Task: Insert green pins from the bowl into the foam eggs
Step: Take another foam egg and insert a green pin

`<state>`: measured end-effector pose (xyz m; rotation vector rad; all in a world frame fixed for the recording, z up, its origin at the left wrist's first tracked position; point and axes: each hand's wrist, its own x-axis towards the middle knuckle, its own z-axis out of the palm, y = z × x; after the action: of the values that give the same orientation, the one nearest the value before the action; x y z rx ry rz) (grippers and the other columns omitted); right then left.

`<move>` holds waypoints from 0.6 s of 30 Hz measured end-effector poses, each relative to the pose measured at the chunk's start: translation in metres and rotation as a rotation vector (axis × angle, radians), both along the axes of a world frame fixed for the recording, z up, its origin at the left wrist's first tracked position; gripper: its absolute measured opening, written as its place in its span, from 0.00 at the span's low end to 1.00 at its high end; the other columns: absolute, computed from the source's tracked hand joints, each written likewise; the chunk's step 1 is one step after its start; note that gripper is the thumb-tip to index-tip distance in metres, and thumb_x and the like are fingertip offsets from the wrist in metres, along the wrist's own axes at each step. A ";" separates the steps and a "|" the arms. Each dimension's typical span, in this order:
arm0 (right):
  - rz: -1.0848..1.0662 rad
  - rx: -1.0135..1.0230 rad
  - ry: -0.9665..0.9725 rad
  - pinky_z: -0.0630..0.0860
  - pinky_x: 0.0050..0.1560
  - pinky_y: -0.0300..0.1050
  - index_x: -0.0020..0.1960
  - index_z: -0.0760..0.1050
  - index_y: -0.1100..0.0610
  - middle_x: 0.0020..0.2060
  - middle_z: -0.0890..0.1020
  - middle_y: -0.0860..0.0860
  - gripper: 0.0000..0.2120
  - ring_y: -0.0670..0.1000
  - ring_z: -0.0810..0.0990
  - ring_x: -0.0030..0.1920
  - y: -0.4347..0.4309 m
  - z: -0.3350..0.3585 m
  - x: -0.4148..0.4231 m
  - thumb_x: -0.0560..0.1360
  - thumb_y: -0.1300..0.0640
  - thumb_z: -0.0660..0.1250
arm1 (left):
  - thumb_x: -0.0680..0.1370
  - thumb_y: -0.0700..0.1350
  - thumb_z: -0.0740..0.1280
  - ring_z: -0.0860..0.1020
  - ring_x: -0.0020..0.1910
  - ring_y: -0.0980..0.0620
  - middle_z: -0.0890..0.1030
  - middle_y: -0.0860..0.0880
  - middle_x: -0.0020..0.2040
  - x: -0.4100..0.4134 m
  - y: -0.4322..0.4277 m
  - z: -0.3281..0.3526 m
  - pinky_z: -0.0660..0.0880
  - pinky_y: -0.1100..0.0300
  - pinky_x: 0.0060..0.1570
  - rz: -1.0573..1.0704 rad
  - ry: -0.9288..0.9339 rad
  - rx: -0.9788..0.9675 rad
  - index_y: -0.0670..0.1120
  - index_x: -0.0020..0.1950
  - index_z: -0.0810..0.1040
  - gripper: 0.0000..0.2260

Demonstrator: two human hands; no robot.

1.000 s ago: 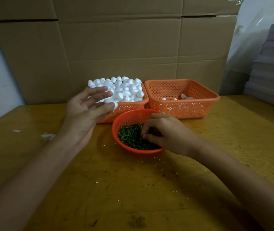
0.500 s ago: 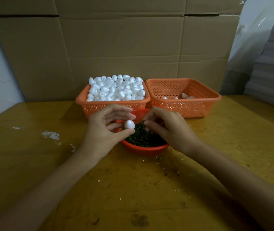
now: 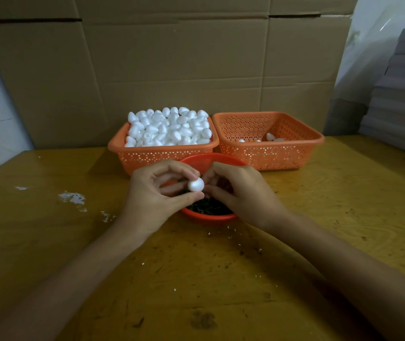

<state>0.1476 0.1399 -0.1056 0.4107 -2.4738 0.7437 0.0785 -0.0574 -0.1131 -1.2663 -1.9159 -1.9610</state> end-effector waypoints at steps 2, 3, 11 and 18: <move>-0.002 0.004 0.001 0.74 0.42 0.35 0.52 0.82 0.54 0.40 0.85 0.43 0.03 0.41 0.82 0.42 0.000 -0.001 -0.001 0.79 0.58 0.73 | 0.67 0.32 0.81 0.85 0.58 0.43 0.87 0.44 0.50 -0.001 0.000 -0.002 0.83 0.49 0.58 -0.001 0.018 -0.004 0.41 0.47 0.83 0.13; -0.004 0.004 0.001 0.73 0.42 0.34 0.52 0.82 0.54 0.40 0.85 0.43 0.03 0.41 0.82 0.42 0.000 -0.001 -0.001 0.79 0.58 0.73 | 0.67 0.30 0.81 0.85 0.58 0.43 0.87 0.44 0.50 -0.001 0.001 -0.003 0.83 0.49 0.58 -0.001 0.030 -0.007 0.42 0.46 0.84 0.13; 0.001 0.007 0.016 0.75 0.42 0.37 0.52 0.81 0.54 0.40 0.84 0.42 0.02 0.41 0.82 0.42 0.001 -0.002 -0.002 0.79 0.58 0.73 | 0.67 0.32 0.82 0.85 0.56 0.45 0.86 0.45 0.50 -0.003 0.001 -0.002 0.83 0.53 0.57 0.005 0.133 -0.025 0.44 0.47 0.85 0.13; -0.001 0.004 0.022 0.76 0.43 0.38 0.52 0.81 0.54 0.41 0.85 0.42 0.03 0.41 0.82 0.42 0.001 -0.004 -0.004 0.79 0.57 0.73 | 0.67 0.32 0.81 0.85 0.53 0.47 0.84 0.43 0.51 0.000 -0.001 0.000 0.83 0.55 0.55 0.039 0.148 -0.067 0.44 0.49 0.87 0.14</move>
<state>0.1435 0.1405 -0.1096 0.4171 -2.4551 0.7299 0.0781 -0.0580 -0.1133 -1.3397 -1.9336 -1.7459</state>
